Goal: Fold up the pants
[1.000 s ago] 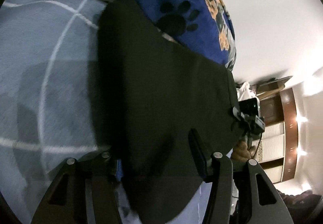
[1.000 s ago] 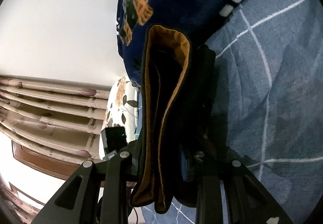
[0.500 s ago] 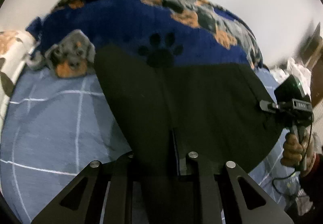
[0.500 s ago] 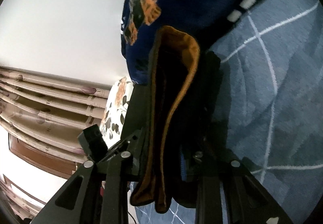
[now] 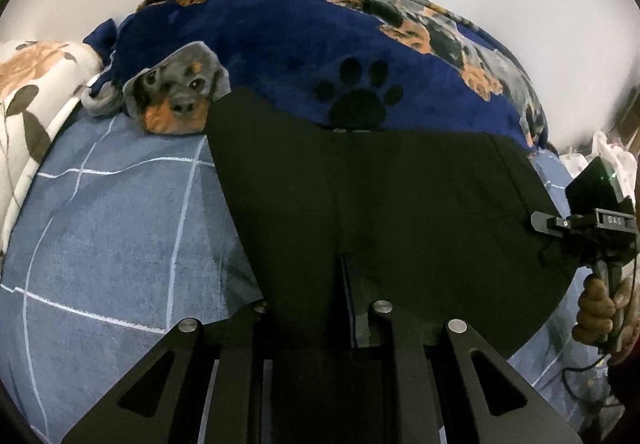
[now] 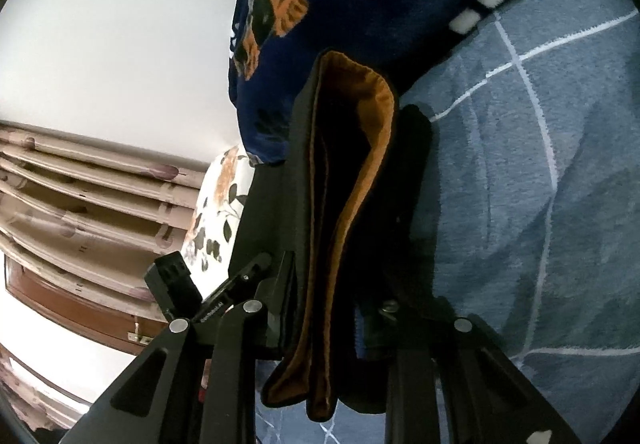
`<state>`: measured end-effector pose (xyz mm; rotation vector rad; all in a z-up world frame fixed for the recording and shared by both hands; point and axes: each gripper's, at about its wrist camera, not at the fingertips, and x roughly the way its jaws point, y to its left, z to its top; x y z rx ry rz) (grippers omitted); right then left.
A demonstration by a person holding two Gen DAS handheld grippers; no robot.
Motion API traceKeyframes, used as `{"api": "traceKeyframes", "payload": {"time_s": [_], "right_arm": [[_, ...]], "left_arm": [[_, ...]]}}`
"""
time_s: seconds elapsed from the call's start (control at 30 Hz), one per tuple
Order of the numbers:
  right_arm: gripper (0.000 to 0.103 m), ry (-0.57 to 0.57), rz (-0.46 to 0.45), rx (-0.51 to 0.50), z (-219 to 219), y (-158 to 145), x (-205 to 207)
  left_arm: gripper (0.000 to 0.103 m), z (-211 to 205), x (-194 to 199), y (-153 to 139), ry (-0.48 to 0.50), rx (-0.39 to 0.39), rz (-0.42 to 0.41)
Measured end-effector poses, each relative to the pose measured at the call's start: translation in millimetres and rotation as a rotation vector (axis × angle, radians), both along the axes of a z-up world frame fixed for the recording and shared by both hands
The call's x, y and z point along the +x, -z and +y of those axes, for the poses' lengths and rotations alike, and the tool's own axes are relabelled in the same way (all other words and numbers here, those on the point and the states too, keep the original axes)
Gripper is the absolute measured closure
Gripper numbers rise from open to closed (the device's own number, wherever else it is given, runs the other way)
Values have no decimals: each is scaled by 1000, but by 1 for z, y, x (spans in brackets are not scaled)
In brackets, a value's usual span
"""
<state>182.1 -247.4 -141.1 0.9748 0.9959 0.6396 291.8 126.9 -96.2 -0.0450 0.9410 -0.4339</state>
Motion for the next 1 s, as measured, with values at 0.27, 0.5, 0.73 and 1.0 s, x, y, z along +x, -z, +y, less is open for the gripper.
{"api": "traceKeyframes", "payload": {"time_s": [0.27, 0.5, 0.73, 1.0], "right_arm": [[81, -13, -29, -205, 13, -7, 1], [81, 2, -53, -327, 24, -8, -2], [74, 42, -140, -489, 41, -13, -12], [69, 99, -203, -609, 54, -20, -21]], "left_arm": [[85, -3, -4, 3, -11, 40, -26], [77, -4, -6, 14, -46, 69, -49], [59, 6, -8, 26, -118, 23, -78], [52, 6, -8, 27, -140, 44, -85]]}}
